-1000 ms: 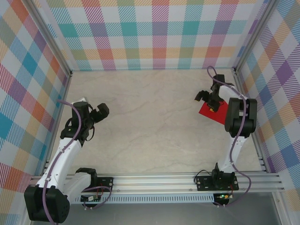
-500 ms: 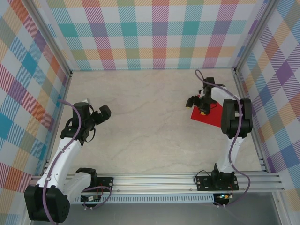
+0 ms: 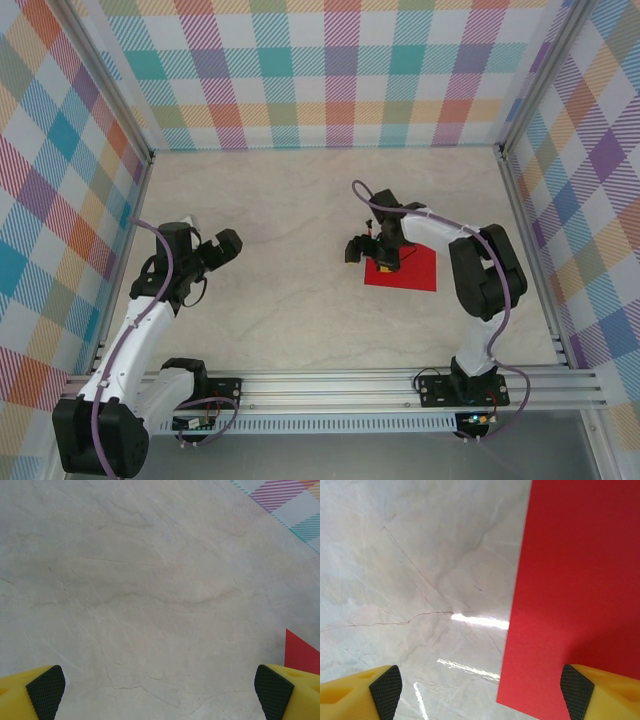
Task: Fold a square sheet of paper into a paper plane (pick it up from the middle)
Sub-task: Move the square sheet of paper to the center of the table.
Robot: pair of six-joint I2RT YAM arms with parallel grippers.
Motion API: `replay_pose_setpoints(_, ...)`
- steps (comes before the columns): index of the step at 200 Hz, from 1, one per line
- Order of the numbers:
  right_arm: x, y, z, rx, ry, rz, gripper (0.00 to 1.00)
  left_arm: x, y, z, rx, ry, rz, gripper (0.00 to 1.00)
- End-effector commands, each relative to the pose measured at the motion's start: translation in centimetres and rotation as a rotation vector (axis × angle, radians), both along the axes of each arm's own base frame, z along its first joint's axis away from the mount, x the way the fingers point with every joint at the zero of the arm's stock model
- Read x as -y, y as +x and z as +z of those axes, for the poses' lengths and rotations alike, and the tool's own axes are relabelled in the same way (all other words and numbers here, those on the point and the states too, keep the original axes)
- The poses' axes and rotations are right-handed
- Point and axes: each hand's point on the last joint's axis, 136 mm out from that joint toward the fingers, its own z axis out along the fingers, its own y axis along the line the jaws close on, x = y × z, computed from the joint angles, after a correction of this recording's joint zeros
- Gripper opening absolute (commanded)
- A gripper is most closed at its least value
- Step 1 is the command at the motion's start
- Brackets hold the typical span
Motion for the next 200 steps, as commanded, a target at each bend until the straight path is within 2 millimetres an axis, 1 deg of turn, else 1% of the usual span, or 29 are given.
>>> replay_pose_setpoints(1,3.4,2.9,3.4,0.093,-0.057,-0.106,0.86,0.1,0.1,1.8,0.044,-0.015,-0.022,1.00)
replay_pose_setpoints(15,5.1,3.7,3.2,0.100,-0.085,-0.142,0.86,0.0,0.1,2.2,0.067,-0.010,-0.020,1.00)
replay_pose_setpoints(26,6.1,4.0,2.4,0.089,-0.098,-0.163,0.86,0.0,0.1,2.2,0.086,-0.026,-0.009,1.00)
replay_pose_setpoints(43,6.4,3.9,1.0,0.042,-0.091,-0.170,0.85,0.0,-0.1,2.5,0.101,-0.047,0.008,1.00)
replay_pose_setpoints(61,6.5,3.7,-0.5,0.013,-0.100,-0.163,0.85,-0.2,-0.7,2.4,0.062,-0.031,0.012,1.00)
replay_pose_setpoints(86,6.0,3.0,-2.4,-0.037,-0.080,-0.153,0.84,0.3,-1.2,2.5,0.007,-0.031,-0.026,1.00)
replay_pose_setpoints(100,5.3,2.5,-3.2,-0.062,-0.045,-0.148,0.83,1.0,-1.5,2.7,-0.022,-0.047,-0.069,1.00)
replay_pose_setpoints(109,4.7,2.0,-3.5,-0.075,-0.024,-0.136,0.83,1.2,-1.8,2.6,-0.048,-0.053,-0.076,1.00)
replay_pose_setpoints(127,3.4,0.7,-3.9,-0.094,-0.019,-0.096,0.82,1.7,-2.4,2.4,-0.101,-0.067,-0.104,1.00)
replay_pose_setpoints(146,2.0,-1.0,-4.1,-0.094,-0.040,-0.032,0.82,2.4,-3.1,2.0,-0.120,-0.090,-0.144,1.00)
replay_pose_setpoints(188,0.6,-4.4,-5.2,-0.116,-0.092,0.055,0.82,2.8,-3.8,0.8,-0.150,-0.126,-0.147,1.00)
replay_pose_setpoints(200,0.3,-5.3,-5.5,-0.127,-0.102,0.070,0.82,3.0,-3.9,0.8,-0.148,-0.136,-0.156,1.00)
